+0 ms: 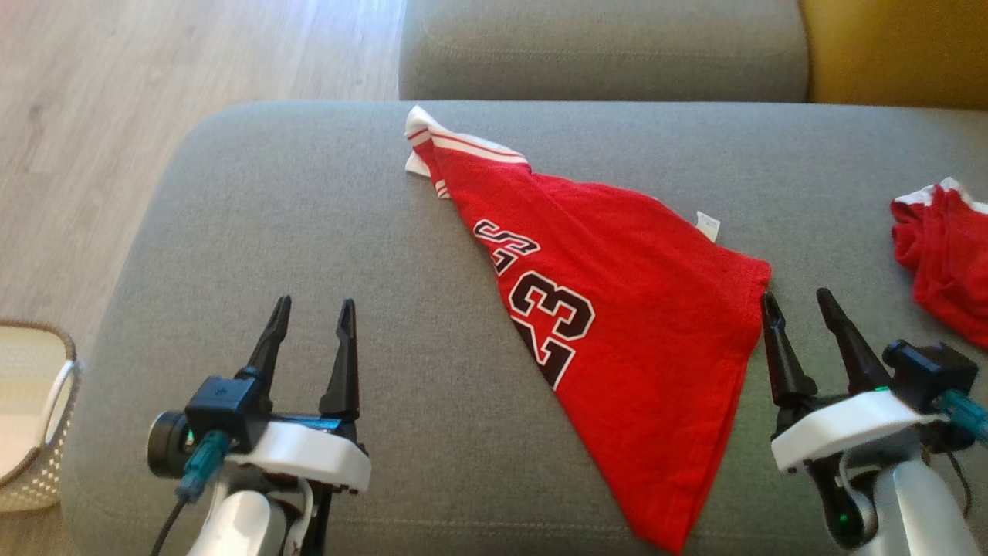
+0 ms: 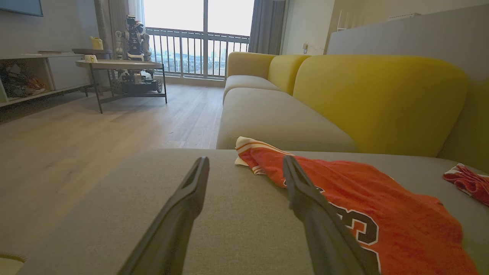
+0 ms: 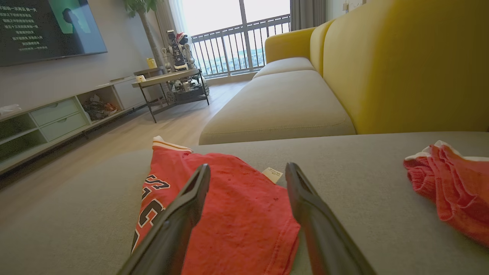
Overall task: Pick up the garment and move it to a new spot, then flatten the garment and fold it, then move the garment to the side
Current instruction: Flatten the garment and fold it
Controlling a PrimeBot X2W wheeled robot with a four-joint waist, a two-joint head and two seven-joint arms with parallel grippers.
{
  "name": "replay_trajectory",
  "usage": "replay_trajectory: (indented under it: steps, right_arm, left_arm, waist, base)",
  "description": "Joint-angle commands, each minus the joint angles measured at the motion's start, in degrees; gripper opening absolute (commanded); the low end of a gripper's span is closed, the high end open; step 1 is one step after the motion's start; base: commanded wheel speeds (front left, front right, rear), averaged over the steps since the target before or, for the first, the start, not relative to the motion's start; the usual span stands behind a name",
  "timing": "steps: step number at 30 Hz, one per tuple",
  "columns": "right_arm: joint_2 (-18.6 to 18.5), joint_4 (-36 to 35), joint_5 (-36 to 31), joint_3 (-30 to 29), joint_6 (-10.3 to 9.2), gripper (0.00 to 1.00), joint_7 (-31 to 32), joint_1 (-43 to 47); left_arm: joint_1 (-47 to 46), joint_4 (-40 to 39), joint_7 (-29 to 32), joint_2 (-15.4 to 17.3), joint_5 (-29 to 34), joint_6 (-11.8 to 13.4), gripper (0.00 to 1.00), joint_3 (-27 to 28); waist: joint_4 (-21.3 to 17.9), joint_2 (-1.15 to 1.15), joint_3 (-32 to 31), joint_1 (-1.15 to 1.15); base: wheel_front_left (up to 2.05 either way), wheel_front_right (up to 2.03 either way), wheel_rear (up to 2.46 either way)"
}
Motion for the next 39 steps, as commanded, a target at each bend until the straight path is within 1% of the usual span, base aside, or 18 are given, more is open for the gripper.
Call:
replay_trajectory:
  steps: [1,4,7,12,14,19,23,28,33,37,38,39]
  right_arm:
    - [0.0,-1.5,0.2,1.1,-0.02,1.0,0.5,-3.7]
    - [0.0,1.9,-1.0,-4.4,-0.02,1.0,1.8,-7.3]
    - [0.0,6.9,-3.0,-7.3,-0.02,1.0,3.5,-12.1]
    - [0.0,17.1,-2.7,-10.7,-0.02,1.0,6.0,-19.8]
    - [0.0,21.1,-2.7,-13.0,-0.02,1.0,6.5,-22.3]
    - [0.0,28.3,-8.6,-19.5,-0.02,1.0,6.7,-26.8]
    - [0.0,32.8,-11.4,-23.4,-0.02,1.0,6.8,-29.5]
    - [0.0,36.1,-13.1,-25.0,-0.02,1.0,6.3,-31.5]
    - [-0.9,40.1,-15.5,-27.6,-0.02,1.0,5.7,-33.5]
    - [-1.3,42.7,-15.8,-29.4,-0.02,1.0,6.0,-35.2]
    - [-1.3,43.2,-15.9,-29.1,-0.02,0.89,6.0,-35.7]
    - [-1.3,43.7,-16.0,-28.5,-0.02,0.24,5.7,-36.2]
  left_arm:
    - [-2.3,-2.2,-0.3,-0.2,0.6,-0.4,1.0,2.6]
    - [-2.2,-1.9,-0.3,-1.3,1.5,-1.3,1.0,2.9]
    - [-2.8,-1.0,-0.3,-2.1,2.6,-2.3,1.0,2.7]
    - [-4.0,0.6,-0.3,-3.2,3.9,-3.9,1.0,2.4]
    - [-4.4,1.1,-0.3,-3.7,4.2,-4.3,1.0,2.4]
    - [-5.0,1.8,-0.3,-4.5,4.8,-4.8,1.0,2.9]
    - [-5.0,2.0,-0.3,-5.0,5.2,-5.3,1.0,3.4]
    - [-5.1,2.1,-0.3,-5.4,5.7,-5.8,1.0,3.6]
    - [-5.7,2.6,-0.3,-5.9,6.3,-6.5,1.0,3.5]
    - [-6.0,2.5,-0.3,-6.2,5.4,-6.8,1.0,4.2]
    - [-6.3,2.5,-0.3,-6.3,6.0,-6.8,1.0,4.0]
    - [-6.5,2.5,-0.3,-6.3,6.4,-6.8,1.0,3.9]
  waist:
    - [0.4,0.0,0.8,0.01]
    - [1.0,0.0,2.4,0.01]
    - [2.1,0.0,4.3,0.01]
    - [4.0,0.0,6.9,0.01]
    - [4.7,0.0,7.7,0.01]
    - [6.2,0.0,9.2,0.01]
    - [6.8,0.0,9.9,0.01]
    - [7.2,0.0,10.5,0.01]
    - [7.8,0.0,11.2,0.01]
    - [8.2,0.0,11.9,0.01]
    - [8.3,0.0,12.1,0.01]
    - [8.3,0.0,12.2,0.01]
  base:
    - [0.0,0.0,0.0]
    - [0.0,0.0,0.0]
    - [0.0,0.0,0.0]
    - [0.0,0.0,0.0]
    - [0.0,0.0,0.0]
    - [0.0,0.0,0.0]
    - [0.0,0.0,0.0]
    - [0.0,0.0,0.0]
    - [0.0,0.0,0.0]
    - [0.0,0.0,0.0]
    - [0.0,0.0,0.0]
    - [0.0,0.0,0.0]
